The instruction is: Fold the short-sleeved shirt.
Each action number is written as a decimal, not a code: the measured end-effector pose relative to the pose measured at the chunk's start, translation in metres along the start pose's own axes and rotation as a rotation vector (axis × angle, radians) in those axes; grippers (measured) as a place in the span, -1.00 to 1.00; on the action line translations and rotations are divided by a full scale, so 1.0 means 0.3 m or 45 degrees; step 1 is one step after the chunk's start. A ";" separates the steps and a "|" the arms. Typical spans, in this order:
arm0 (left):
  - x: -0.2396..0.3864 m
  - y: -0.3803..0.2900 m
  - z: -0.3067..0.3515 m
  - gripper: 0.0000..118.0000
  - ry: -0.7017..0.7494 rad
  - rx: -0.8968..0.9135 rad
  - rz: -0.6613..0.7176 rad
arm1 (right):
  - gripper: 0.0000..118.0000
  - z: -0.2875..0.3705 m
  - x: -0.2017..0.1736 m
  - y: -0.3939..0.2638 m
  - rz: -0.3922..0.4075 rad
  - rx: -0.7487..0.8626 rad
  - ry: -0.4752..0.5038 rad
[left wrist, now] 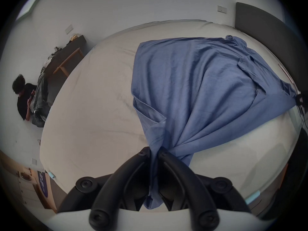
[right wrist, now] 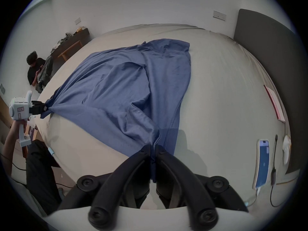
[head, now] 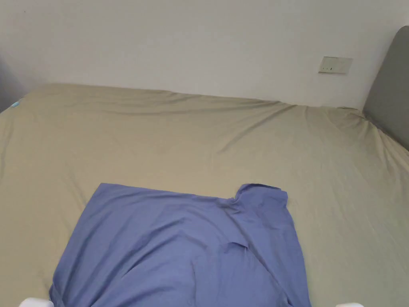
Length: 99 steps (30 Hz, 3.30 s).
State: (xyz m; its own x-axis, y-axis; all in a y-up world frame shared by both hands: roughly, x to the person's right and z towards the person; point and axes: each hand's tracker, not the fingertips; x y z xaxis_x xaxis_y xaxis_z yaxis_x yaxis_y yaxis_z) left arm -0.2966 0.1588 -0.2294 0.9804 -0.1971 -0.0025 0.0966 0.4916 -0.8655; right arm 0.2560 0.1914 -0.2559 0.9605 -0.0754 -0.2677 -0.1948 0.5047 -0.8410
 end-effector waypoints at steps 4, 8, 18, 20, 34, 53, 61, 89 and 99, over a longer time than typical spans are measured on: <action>0.028 -0.055 0.048 -0.89 -0.032 -0.075 -0.094 | -0.89 0.059 0.009 -0.047 -0.077 -0.086 0.001; 0.070 -0.134 0.056 -0.89 -0.052 -0.172 -0.136 | -0.89 0.064 0.014 -0.117 -0.051 -0.229 -0.020; 0.089 -0.105 0.064 0.97 -0.037 -0.084 -0.089 | 0.80 -0.004 0.024 -0.147 -0.046 -0.219 -0.110; 0.067 -0.021 0.136 0.93 -0.087 0.058 -0.033 | 0.80 0.085 0.012 -0.063 -0.043 -0.035 -0.107; 0.231 0.545 0.815 0.15 0.123 1.236 0.149 | 0.03 0.567 -0.477 0.523 0.233 1.037 -0.308; 0.252 0.656 0.444 -1.00 -0.101 1.011 0.116 | -0.98 0.275 -0.515 0.588 0.307 0.971 -0.307; 0.006 0.833 -0.302 -1.00 -0.040 0.402 0.169 | -0.98 0.034 -0.301 0.609 0.195 0.720 -0.326; -0.048 0.879 -0.317 -0.98 -0.029 0.418 0.141 | -0.23 -0.322 0.129 0.790 -0.065 0.129 -0.252; -0.028 0.721 -0.097 -0.98 0.030 0.499 0.019 | 0.97 -0.640 0.228 0.769 -0.139 -0.189 -0.317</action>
State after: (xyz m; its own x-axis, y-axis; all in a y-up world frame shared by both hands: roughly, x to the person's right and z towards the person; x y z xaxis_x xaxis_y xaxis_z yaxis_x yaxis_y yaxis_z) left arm -0.2889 0.2422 -0.4311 0.9784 -0.2047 -0.0287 0.1453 0.7801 -0.6085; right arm 0.2387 0.1376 -0.5584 0.9929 0.0999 -0.0643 -0.0973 0.3725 -0.9229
